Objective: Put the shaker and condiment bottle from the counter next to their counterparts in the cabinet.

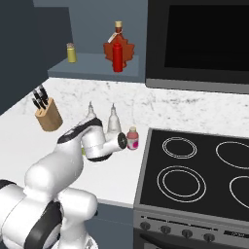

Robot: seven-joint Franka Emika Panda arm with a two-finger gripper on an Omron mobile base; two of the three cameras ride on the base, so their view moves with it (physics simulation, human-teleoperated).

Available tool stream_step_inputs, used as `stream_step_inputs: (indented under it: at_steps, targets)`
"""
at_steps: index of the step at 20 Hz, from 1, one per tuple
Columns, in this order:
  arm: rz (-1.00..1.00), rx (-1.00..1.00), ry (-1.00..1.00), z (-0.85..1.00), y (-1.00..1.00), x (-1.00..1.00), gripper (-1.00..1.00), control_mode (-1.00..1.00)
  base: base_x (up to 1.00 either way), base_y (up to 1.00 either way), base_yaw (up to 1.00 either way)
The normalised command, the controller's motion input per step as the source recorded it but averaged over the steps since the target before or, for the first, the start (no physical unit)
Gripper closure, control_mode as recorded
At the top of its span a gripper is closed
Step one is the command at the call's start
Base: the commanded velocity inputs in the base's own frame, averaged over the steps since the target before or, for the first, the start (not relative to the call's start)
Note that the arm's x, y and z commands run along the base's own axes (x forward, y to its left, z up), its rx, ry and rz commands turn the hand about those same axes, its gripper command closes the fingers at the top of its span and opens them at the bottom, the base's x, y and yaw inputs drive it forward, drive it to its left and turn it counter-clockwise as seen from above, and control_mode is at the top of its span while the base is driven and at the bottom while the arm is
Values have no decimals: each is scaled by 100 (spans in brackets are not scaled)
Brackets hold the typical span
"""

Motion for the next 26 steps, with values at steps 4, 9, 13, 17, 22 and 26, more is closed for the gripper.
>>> stream_step_inputs:
  at_steps: [4,9,13,17,22,26]
  targets:
    - [-16,2,10,97,-16,1,100,-100,0,0,0]
    - [-9,7,0,80,-29,-5,100,-100,0,0,0]
    - [-6,7,-2,64,-28,-6,100,-100,0,0,0]
    - [-6,2,-6,60,-6,-2,100,-100,0,0,0]
    - [-7,0,-6,69,0,0,100,-100,0,0,0]
    - [-8,0,-3,76,0,0,100,-100,0,0,0]
